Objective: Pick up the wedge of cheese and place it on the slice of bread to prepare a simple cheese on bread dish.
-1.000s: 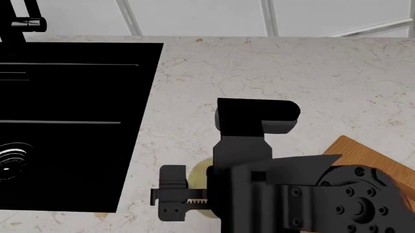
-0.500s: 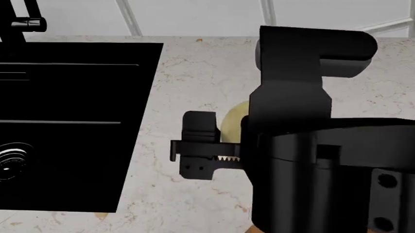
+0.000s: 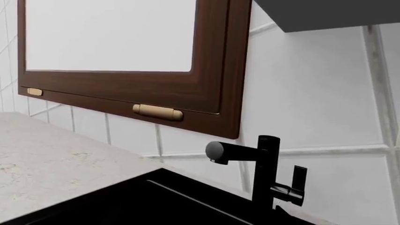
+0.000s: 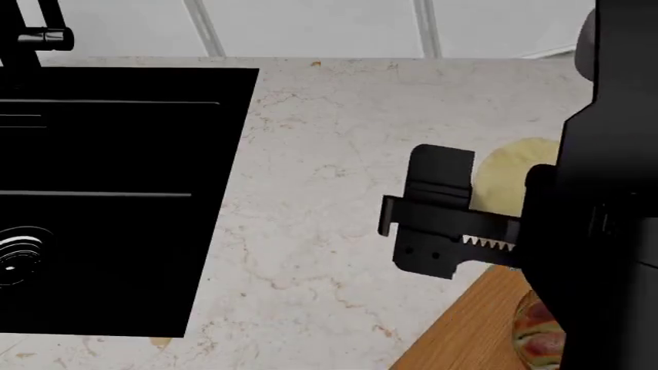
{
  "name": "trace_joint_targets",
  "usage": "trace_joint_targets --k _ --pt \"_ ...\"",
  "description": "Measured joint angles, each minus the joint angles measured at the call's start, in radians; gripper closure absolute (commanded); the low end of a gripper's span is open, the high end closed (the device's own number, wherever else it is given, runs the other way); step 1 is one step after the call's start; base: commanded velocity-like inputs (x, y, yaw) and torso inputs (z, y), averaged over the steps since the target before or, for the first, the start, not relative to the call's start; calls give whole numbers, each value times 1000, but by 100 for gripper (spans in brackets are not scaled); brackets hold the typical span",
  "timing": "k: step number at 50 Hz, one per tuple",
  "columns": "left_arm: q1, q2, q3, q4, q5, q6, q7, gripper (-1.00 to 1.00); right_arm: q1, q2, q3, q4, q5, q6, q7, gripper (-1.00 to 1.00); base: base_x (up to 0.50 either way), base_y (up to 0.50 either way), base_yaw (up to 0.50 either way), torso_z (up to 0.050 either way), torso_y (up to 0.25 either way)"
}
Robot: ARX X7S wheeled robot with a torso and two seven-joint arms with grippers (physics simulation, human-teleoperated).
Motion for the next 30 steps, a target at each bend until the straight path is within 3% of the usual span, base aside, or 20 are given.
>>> trace_joint_targets --k 14,30 --pt "-1 -2 2 -8 -1 5 1 -100 87 107 -71 -12 57 11 -14 100 0 0 0 0 0" --pt "-3 -3 7 -11 -1 0 -2 -100 167 136 -85 103 152 137 -31 100 0 0 0 0 0"
